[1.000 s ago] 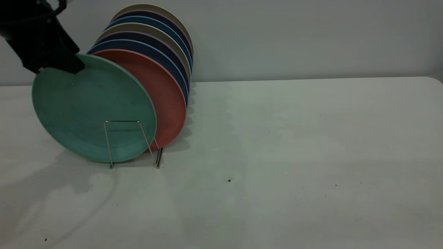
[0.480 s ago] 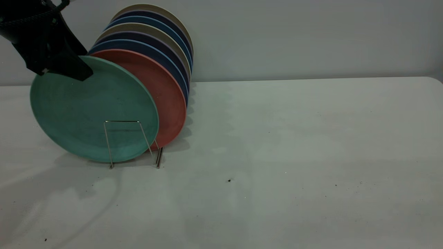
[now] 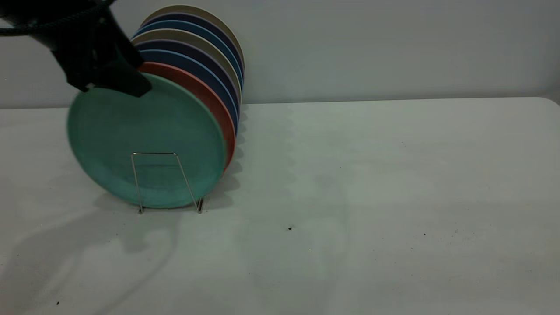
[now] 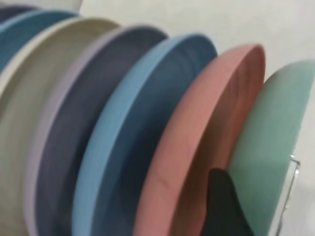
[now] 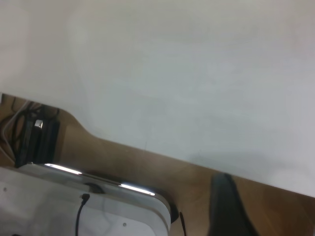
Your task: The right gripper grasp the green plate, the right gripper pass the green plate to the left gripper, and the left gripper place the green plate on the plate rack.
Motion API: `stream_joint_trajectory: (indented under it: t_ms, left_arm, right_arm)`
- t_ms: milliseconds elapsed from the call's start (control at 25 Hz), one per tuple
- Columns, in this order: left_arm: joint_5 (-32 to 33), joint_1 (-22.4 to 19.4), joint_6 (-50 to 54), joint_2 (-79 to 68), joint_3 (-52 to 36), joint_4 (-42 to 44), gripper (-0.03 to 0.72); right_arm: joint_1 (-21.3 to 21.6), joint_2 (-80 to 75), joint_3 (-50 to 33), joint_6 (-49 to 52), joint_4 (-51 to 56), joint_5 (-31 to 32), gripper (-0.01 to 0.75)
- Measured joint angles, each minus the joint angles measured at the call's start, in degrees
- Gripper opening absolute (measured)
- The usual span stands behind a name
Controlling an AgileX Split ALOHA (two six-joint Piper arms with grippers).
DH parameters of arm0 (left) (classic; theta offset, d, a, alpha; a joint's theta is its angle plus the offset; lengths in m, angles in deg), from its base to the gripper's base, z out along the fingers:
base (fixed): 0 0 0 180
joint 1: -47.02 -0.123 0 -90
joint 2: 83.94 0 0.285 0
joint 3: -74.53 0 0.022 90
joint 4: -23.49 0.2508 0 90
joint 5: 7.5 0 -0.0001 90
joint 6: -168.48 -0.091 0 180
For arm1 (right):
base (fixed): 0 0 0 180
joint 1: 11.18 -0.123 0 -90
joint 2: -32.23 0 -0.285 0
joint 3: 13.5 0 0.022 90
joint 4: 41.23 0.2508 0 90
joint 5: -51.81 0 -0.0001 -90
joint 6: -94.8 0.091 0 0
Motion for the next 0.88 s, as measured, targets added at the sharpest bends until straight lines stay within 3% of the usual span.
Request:
stream_joint_trajectory:
  t_ms: [280,480,640,880]
  left_arm:
    - [-2.98,-0.05,1.11,6.51,0.0,-0.23,0.495]
    - [-0.64,-0.17,14.98,18.77,0.0,0.55,0.495]
    - [9.14,-1.75,33.9,31.21,0.0,8.35,0.495]
    - [31.66,-4.86,62.84,46.39,-1.24,27.67,0.495]
  right_arm:
    - [0.0,0.0,0.0,-0.04,-0.43,0.33,0.445]
    - [0.0,0.0,0.0,2.95,-4.89,4.58,0.445]
    - [0.0,0.11,0.0,4.45,-5.61,5.18,0.445]
    - [-3.46,5.2,-0.11,4.52,-6.16,5.07,0.445]
